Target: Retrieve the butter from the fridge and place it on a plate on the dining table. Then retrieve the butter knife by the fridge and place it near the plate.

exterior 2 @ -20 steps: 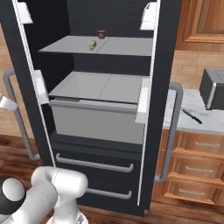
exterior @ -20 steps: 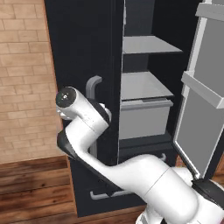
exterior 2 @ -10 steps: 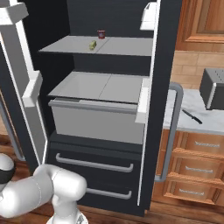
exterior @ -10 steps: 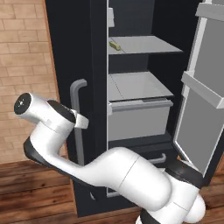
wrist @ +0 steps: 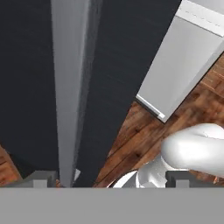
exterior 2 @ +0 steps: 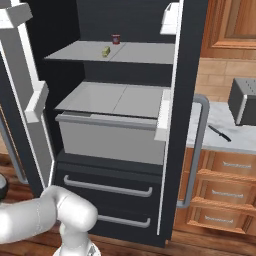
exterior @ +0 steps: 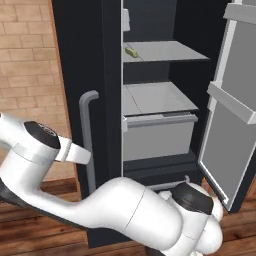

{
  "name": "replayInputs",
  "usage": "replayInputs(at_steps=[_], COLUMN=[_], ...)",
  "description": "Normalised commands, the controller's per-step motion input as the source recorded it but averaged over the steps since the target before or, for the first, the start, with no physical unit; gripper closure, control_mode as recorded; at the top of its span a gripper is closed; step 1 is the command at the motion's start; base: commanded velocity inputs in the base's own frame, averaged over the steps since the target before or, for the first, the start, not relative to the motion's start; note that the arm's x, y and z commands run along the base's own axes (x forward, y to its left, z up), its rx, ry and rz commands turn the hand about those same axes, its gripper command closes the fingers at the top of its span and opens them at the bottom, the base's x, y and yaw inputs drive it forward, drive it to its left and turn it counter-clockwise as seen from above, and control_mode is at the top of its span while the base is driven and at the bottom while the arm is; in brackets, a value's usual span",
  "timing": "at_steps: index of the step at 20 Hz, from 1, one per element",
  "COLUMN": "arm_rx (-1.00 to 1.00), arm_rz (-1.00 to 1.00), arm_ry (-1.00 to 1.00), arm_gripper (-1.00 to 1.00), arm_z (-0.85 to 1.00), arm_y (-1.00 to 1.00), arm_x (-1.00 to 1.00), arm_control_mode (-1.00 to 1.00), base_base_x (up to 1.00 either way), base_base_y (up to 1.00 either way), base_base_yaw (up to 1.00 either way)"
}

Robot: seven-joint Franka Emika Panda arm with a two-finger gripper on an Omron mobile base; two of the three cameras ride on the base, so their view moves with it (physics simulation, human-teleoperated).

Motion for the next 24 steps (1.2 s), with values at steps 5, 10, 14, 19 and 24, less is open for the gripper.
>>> replayInputs(at_steps=[5, 10, 14, 19, 24], arm_rx=[0.2, 0.48, 0.58, 0.52, 0.46], arm_rz=[-0.01, 0.04, 0.09, 0.24, 0.27], arm_ry=[0.0, 0.0, -0.06, -0.13, -0.12], arm_gripper=[-1.0, -1.0, -1.0, -1.0, -1.0], arm_z=[0.0, 0.0, 0.13, 0.12, 0.01], arm_y=[-0.99, -1.0, -1.0, -0.89, -0.72], arm_x=[-1.0, -0.58, -0.08, -0.22, -0.01], arm_control_mode=[-1.0, -1.0, -1.0, -1.0, -1.0], base_base_x=[0.0, 0.0, 0.0, 0.0, 0.0], base_base_y=[0.0, 0.0, 0.0, 0.0, 0.0], base_base_yaw=[0.0, 0.0, 0.0, 0.0, 0.0])
